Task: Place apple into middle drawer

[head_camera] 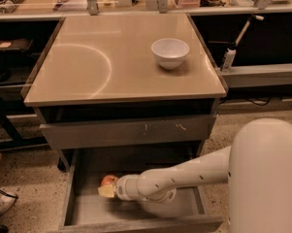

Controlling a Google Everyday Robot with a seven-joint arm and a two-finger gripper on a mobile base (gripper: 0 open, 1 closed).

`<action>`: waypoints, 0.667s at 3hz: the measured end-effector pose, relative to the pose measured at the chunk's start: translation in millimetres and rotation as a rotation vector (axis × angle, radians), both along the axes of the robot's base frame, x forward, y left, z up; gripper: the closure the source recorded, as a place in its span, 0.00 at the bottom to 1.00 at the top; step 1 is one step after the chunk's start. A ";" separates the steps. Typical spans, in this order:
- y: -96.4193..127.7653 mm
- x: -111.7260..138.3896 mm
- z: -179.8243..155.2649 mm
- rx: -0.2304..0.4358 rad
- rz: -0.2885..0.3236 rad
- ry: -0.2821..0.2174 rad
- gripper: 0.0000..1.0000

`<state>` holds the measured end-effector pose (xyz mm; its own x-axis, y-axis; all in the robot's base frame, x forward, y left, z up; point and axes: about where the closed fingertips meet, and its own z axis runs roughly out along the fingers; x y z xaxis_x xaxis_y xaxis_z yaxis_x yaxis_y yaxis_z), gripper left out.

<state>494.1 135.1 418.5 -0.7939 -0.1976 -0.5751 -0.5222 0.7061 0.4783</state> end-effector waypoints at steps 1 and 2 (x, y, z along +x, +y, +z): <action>-7.7 8.1 -16.9 -0.015 -0.023 0.009 1.00; -12.9 2.8 -34.1 -0.026 -0.026 0.042 1.00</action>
Offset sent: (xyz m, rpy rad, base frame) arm -0.0027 -0.0218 -0.0548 -0.0405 0.0802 -0.0335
